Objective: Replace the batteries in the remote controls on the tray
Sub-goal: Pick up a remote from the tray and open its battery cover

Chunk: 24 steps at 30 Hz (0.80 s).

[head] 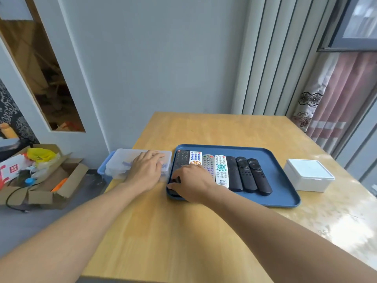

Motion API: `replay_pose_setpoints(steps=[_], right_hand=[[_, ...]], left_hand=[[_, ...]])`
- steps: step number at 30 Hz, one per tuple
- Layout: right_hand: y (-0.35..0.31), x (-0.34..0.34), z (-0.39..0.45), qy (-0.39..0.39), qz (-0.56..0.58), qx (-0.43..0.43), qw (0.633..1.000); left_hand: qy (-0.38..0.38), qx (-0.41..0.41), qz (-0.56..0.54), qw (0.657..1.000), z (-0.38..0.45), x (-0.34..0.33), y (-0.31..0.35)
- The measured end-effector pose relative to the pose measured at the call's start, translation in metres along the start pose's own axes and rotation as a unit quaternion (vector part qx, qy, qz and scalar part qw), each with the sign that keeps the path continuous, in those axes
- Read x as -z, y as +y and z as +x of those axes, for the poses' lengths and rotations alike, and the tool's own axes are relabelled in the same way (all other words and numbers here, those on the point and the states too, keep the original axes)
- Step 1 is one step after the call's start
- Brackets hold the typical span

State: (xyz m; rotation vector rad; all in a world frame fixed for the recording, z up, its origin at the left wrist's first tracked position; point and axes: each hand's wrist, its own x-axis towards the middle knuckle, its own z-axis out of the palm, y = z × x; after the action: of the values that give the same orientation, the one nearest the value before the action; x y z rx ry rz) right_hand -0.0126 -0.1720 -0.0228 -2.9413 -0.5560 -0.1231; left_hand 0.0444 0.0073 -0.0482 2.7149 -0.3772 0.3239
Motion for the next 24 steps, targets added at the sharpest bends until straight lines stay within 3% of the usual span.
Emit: replay_pose_setpoints(steps=[2, 5, 15, 18, 21, 24], right_hand=[[-0.008, 0.001, -0.004, 0.035, -0.013, -0.052, 0.998], [-0.022, -0.003, -0.009, 0.028, -0.058, -0.123, 0.99], [-0.044, -0.007, -0.007, 0.01, -0.116, -0.156, 0.981], [-0.043, -0.004, -0.005, 0.01, -0.034, -0.213, 0.976], [-0.038, 0.007, -0.002, 0.004, 0.117, -0.281, 0.953], [-0.02, 0.024, -0.004, 0.027, 0.402, -0.296, 0.866]], left_hand=[[-0.006, -0.001, -0.003, 1.0, 0.0, 0.0, -0.001], [-0.013, -0.003, -0.012, 1.0, -0.001, 0.003, -0.002], [-0.006, 0.004, 0.006, 1.0, -0.002, -0.004, -0.001], [-0.013, 0.009, -0.007, 1.0, 0.0, -0.002, -0.001], [-0.017, 0.016, -0.024, 0.999, 0.004, -0.002, -0.001], [-0.02, 0.059, -0.056, 0.996, 0.009, 0.005, 0.005]])
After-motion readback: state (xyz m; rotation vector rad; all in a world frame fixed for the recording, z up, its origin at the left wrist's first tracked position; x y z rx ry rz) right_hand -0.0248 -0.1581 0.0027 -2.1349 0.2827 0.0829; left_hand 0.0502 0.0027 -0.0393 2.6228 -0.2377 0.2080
